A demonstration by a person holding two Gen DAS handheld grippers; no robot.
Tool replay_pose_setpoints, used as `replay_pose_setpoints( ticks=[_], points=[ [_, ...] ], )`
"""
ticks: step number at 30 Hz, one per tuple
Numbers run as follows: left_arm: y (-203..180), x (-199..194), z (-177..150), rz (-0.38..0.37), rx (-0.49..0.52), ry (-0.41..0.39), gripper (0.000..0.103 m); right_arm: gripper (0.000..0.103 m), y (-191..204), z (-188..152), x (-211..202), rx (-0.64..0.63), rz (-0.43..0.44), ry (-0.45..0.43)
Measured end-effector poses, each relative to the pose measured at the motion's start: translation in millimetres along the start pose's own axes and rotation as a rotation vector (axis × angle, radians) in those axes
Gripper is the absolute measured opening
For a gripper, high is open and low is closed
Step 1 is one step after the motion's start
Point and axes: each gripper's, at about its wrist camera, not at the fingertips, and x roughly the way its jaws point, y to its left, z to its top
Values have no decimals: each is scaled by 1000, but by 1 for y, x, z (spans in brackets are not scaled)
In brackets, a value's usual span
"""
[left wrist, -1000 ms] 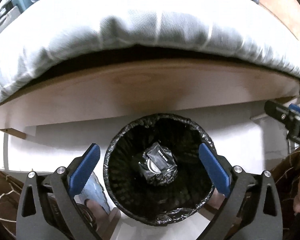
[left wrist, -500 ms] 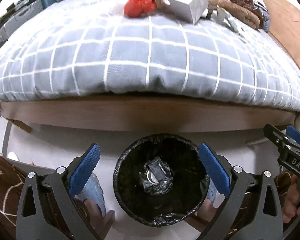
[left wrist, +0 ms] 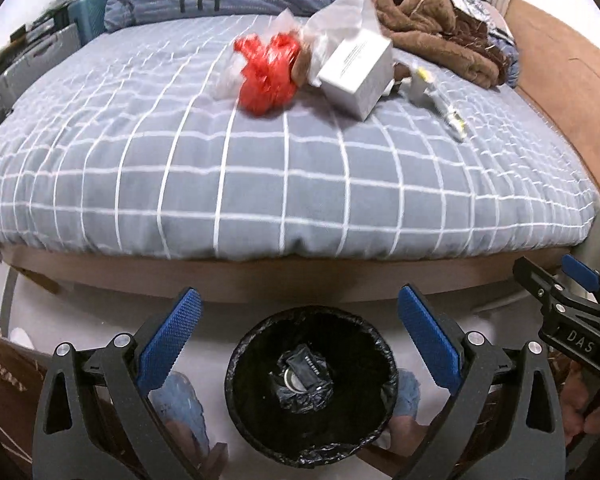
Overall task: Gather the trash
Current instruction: 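Raise both open tools from the bin back toward the bed, then grasp the red plastic bag with the left tool while the right tool grasps the yellow wrapper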
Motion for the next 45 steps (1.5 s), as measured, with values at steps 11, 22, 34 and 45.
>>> replay_pose_setpoints(
  ticks=[11, 22, 34, 45],
  points=[
    [6, -10, 53, 3, 0, -66, 97, 96, -3, 48, -18, -4, 18, -99],
    [28, 15, 107, 42, 5, -84, 97, 92, -3, 98, 13, -20, 30, -110],
    [45, 54, 141, 70, 39, -65, 94, 88, -3, 144, 63, -46, 42, -94],
    [44, 84, 157, 56, 71, -33, 86, 84, 1, 185, 120, -68, 31, -49]
  ],
)
